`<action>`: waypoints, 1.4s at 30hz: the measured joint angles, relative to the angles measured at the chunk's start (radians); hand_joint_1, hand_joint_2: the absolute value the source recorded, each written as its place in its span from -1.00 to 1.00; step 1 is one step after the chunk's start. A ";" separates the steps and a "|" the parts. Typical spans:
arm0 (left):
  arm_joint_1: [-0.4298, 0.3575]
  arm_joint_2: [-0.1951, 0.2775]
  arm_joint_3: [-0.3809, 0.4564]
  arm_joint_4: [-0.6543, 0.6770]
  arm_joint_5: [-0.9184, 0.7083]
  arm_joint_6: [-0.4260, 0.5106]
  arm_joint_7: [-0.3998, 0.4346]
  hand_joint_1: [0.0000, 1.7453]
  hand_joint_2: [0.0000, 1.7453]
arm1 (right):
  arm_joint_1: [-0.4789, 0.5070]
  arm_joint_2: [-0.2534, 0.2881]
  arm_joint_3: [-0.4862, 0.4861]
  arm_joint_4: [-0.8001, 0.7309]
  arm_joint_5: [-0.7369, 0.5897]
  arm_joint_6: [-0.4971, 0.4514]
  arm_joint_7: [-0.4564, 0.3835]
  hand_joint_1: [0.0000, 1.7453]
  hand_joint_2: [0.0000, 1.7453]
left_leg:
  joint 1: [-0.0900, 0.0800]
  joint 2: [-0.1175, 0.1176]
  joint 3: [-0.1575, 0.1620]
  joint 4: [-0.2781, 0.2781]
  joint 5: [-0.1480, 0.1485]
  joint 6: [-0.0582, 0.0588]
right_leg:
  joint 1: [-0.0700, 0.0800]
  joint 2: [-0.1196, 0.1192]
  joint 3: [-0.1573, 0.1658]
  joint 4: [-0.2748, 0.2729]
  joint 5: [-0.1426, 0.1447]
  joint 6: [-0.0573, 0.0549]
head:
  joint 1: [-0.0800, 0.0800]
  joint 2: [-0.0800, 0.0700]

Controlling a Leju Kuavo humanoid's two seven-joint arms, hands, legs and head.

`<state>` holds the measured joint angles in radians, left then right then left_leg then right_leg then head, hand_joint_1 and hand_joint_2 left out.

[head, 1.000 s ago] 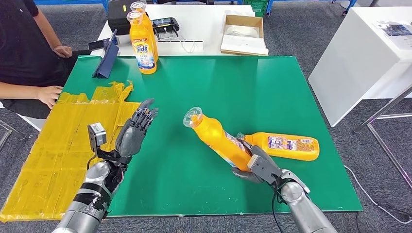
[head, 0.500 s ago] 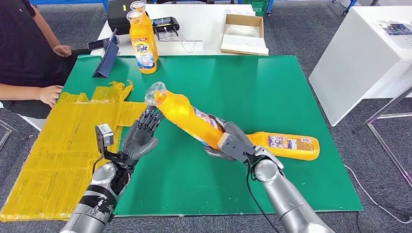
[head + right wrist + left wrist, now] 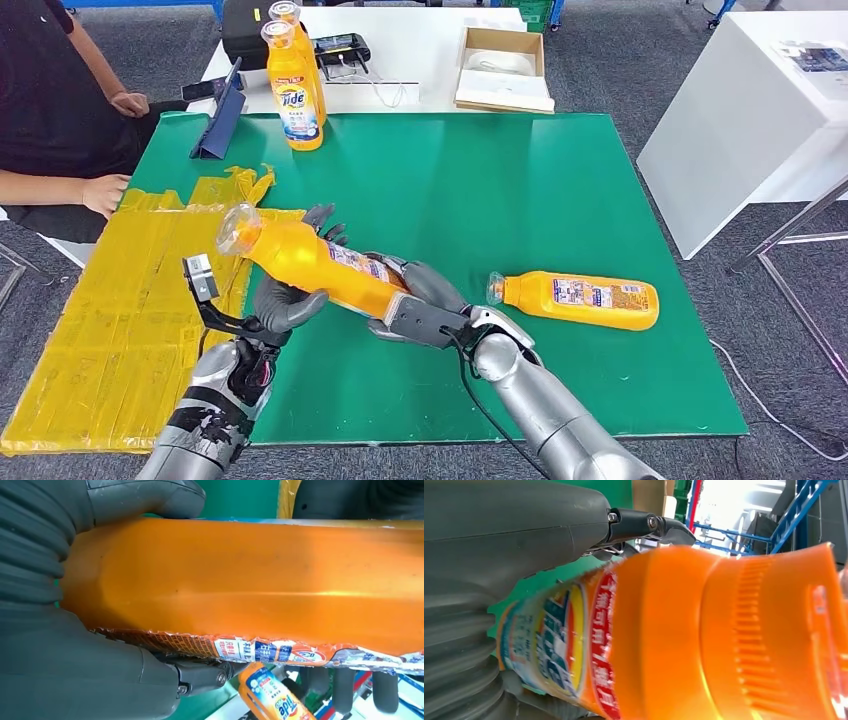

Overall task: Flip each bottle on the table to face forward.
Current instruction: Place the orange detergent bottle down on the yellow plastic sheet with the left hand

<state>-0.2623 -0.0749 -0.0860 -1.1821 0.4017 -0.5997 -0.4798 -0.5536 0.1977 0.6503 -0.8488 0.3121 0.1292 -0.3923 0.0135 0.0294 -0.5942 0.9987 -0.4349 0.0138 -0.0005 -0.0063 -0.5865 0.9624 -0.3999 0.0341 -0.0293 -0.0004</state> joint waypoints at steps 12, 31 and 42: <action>0.017 -0.002 -0.017 -0.001 0.089 -0.027 0.048 -1.00 1.00 | -0.003 0.055 0.066 0.136 0.014 -0.036 -0.007 1.00 1.00 | 0.000 0.000 0.000 0.000 0.000 0.000 | 0.000 0.000 -0.001 0.000 0.000 0.000 | 0.000 0.000; 0.033 0.001 -0.049 -0.067 -0.101 0.044 -0.048 1.00 1.00 | -0.030 0.057 0.076 0.177 0.027 -0.044 -0.006 1.00 1.00 | 0.000 0.000 0.000 0.000 0.000 0.000 | 0.000 0.000 -0.001 0.001 0.000 0.000 | 0.000 0.000; 0.033 0.001 -0.049 -0.076 -0.110 0.046 -0.051 1.00 1.00 | -0.035 0.057 0.076 0.177 0.026 -0.044 -0.006 1.00 1.00 | 0.000 0.000 0.000 0.000 0.000 0.000 | 0.000 0.000 -0.001 0.001 0.000 0.000 | 0.000 0.000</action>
<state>-0.2290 -0.0740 -0.1354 -1.2577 0.2913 -0.5537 -0.5305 -0.5888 0.2548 0.7259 -0.6714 0.3384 0.0854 -0.3983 0.0132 0.0295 -0.5944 0.9987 -0.4347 0.0136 -0.0006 -0.0063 -0.5878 0.9633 -0.3999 0.0341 -0.0294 -0.0004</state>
